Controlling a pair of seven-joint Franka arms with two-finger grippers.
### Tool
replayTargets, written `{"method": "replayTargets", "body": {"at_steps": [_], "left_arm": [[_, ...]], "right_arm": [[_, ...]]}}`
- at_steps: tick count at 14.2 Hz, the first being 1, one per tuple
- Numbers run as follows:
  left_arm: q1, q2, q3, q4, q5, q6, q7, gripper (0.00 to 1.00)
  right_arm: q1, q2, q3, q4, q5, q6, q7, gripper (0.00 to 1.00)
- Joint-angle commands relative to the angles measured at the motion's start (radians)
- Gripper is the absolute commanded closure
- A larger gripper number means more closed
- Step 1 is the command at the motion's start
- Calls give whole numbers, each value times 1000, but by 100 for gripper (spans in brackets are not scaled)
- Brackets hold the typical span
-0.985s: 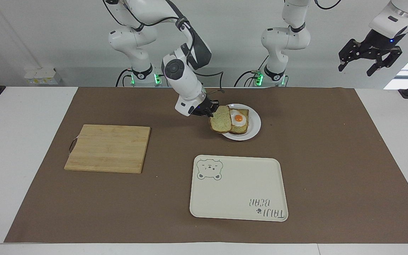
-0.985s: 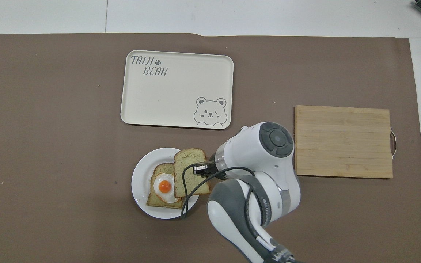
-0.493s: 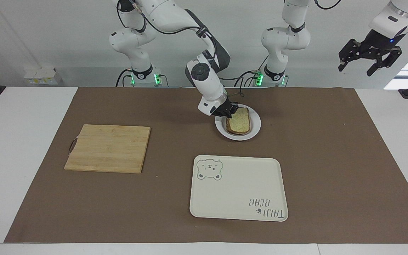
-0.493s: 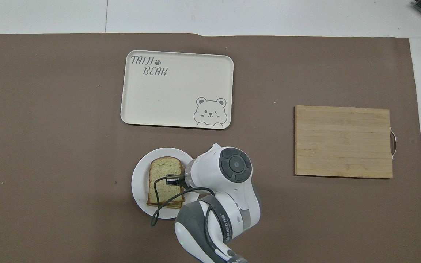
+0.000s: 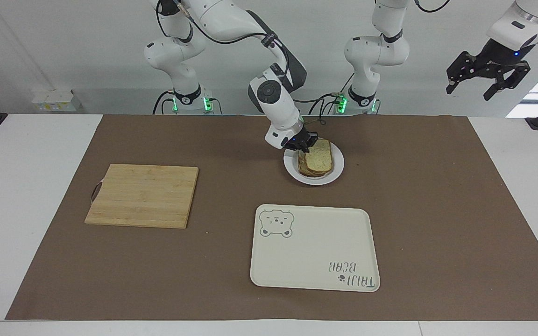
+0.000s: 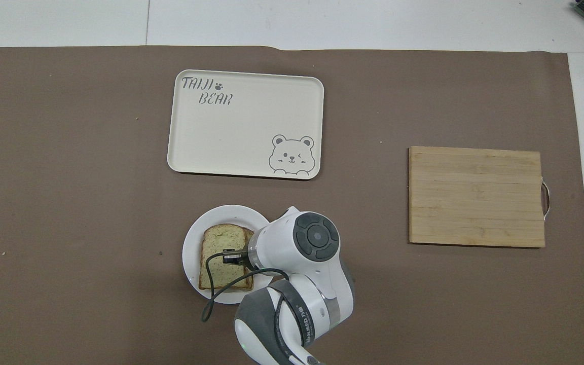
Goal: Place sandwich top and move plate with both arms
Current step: 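Withdraw the right gripper while the left gripper reaches the plate rim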
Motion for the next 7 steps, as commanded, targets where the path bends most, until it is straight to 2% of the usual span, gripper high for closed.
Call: {"method": "replayTargets", "body": {"at_steps": [1,2,3,5,7], "left_arm": [[-15,-23,-21,-26,4,-6,-5,0],[-14,-25,-20,-28,4,-7,-7,0],[-5,-25,-20,-26,4,-7,-7,0],[0,-25,-9,-26,4,-7,-7,0],[0,-25,-9,-28,5,-11,-7,0]], "right_arm": [[-8,4,5,-3,30,5,7,89],[-11,6,3,-3,29,2,3,41],[-11,6,0,-1,10,0,-2,0],[-16,11,-5,10,-29,5,0,0],[-30,9,-8,11,-129,3,0,0]]}}
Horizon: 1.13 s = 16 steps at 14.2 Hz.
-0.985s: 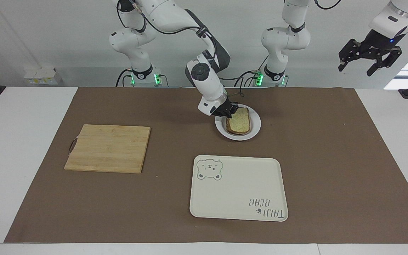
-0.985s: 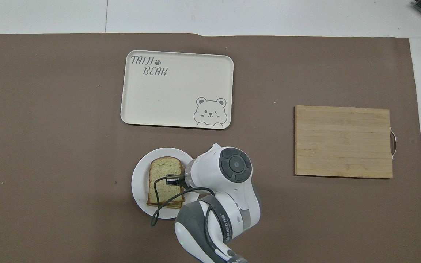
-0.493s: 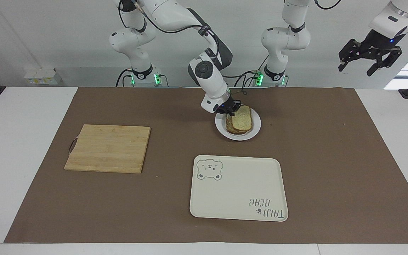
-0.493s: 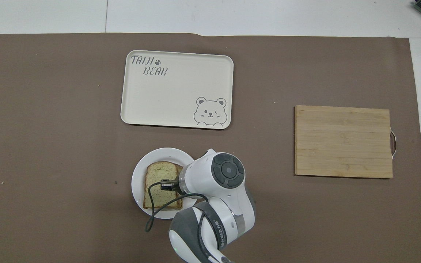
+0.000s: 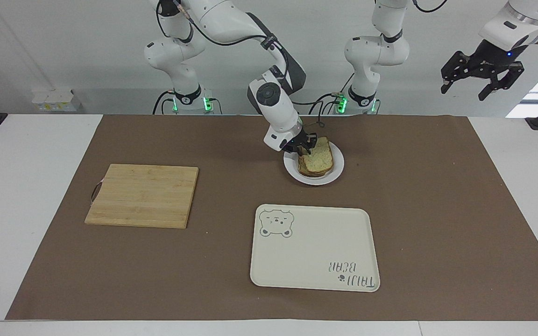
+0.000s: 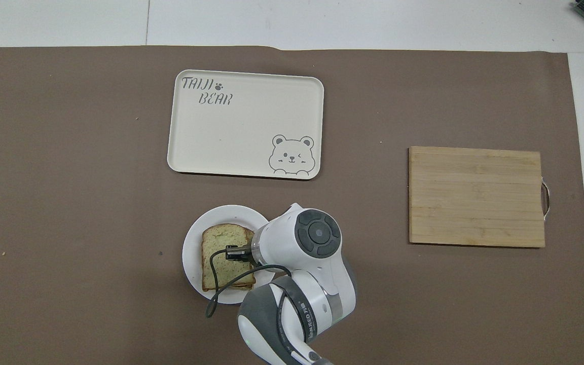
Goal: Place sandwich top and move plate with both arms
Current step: 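Withdraw the right gripper while the left gripper reaches the plate rim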
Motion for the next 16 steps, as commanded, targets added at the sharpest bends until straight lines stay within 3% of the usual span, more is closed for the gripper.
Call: {"method": "replayTargets", "body": {"at_steps": [1,5,8,13,16], "left_arm": [[1,-26,1,-28,6,-5,-6,0],[1,-25,1,-28,6,-5,-6,0],[3,-26,2,-32,6,-5,-6,0],[18,-41,2,-63,4,14,-3,0],[20,-55,2,-103,3,25,-1,0]], "right_arm": [[-33,2,0,9,-118,3,0,0],[-96,-20,-3,9,-242,-18,-1,0],[-190,-85,0,18,-334,-110,-6,0],[-369,-162,2,73,-348,-331,-6,0],[-426,-188,0,110,-351,-408,-5,0]]}}
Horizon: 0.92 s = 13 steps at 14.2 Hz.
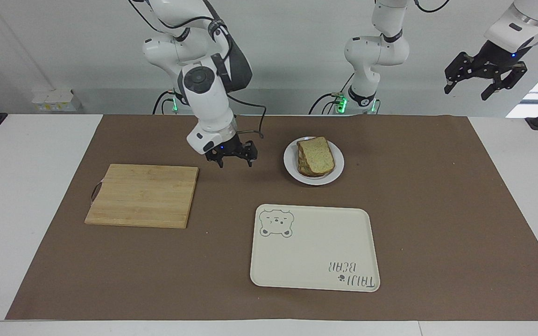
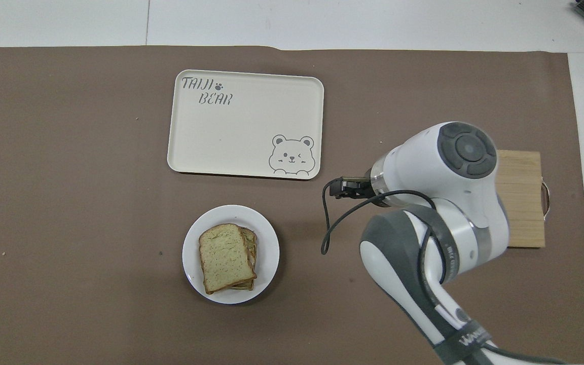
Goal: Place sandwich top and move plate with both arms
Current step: 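Withdraw the right gripper while the left gripper reaches the plate rim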
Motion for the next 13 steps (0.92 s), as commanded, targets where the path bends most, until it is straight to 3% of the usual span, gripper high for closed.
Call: {"method": "replayTargets", "body": {"at_steps": [1,5,11,13], "left_arm": [[12,-45,-9,-77,1,32,-3,0],[16,-45,-8,-150,-89,93,-10,0],[36,-152,-9,-532,-227,377,-10,0],[26,-167,-9,-610,-278,449,-10,0]], "right_arm": [[-42,-22,12,27,-25,-61,3,0],[-115,-90,7,27,-25,-72,0,0],[-160,-139,3,160,-97,-225,0,0],[-160,-156,-5,191,-106,-261,1,0]]}}
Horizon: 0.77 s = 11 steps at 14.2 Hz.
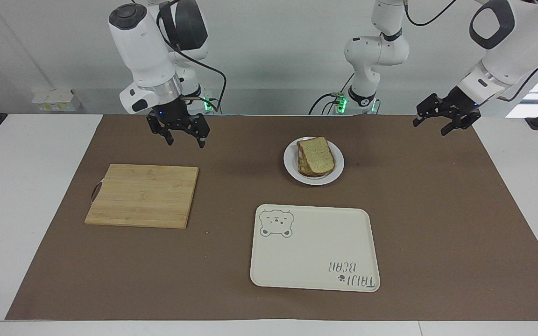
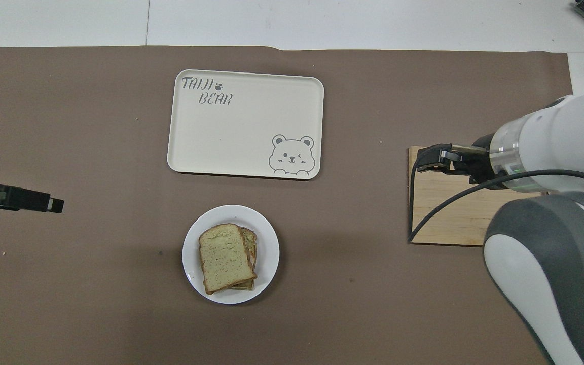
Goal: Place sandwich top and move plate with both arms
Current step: 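Withdraw the right gripper while the left gripper reaches the plate rim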
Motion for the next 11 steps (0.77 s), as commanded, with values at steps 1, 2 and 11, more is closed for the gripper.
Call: {"method": "replayTargets", "body": {"at_steps": [1,2,11], "left_arm": [[0,-81,-8,-155,-87,98,-6,0],[-1,-81,-9,-181,-113,118,-3,0],[-18,-79,-9,-464,-426,293,232,19]], "right_arm": [[-14,-9,-7,51,-51,-58,1,0],[-17,-18,-10,70,-71,-70,0,0],[-15,-55,-212,191,-79,-256,-158,0]]}}
